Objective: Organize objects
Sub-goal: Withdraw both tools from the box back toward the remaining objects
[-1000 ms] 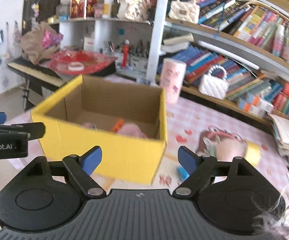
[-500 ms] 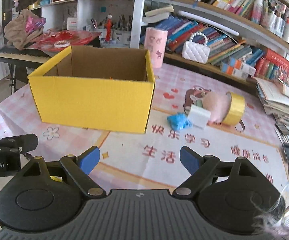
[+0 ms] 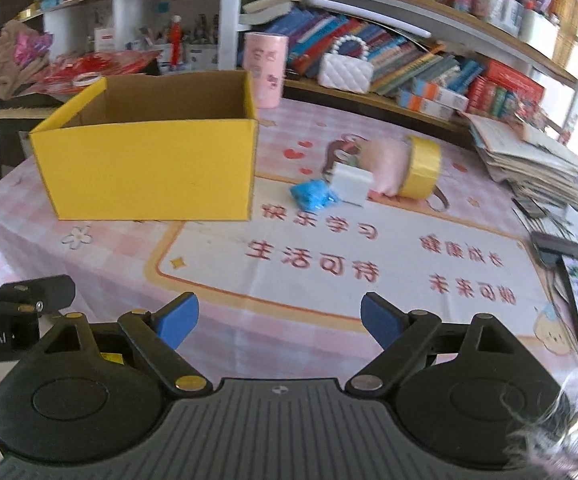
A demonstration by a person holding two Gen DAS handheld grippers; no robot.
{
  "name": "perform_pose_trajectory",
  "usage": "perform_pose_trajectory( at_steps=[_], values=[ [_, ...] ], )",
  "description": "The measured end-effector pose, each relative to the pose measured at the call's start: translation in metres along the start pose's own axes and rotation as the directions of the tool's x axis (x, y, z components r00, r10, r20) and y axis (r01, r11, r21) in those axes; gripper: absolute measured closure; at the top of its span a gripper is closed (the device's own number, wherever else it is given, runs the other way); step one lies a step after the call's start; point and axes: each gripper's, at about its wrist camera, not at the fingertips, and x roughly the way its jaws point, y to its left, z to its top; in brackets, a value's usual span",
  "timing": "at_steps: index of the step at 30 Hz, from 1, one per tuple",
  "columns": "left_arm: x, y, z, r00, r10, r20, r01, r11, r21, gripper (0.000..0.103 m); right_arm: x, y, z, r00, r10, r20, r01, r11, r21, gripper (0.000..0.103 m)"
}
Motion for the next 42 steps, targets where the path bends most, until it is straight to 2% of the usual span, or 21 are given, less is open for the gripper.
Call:
perform_pose_trajectory(
  at_steps=[21,42],
  values=[
    [0.025,-0.068,0.014,0.990,-0.137,-0.032,0.140,0.983,0.120,0.009,-0.007,-0.068,-0.016,0.988,-0.145,-0.043,0.150,0.981,0.124,0.013],
    [0.062,-0.126,0.045,0.989,-0.141,-0.048,0.147,0.977,0.154,0.009,0.035,-0.133,0.008,0.988,-0.130,-0.080,0.141,0.978,0.152,0.013]
  ],
)
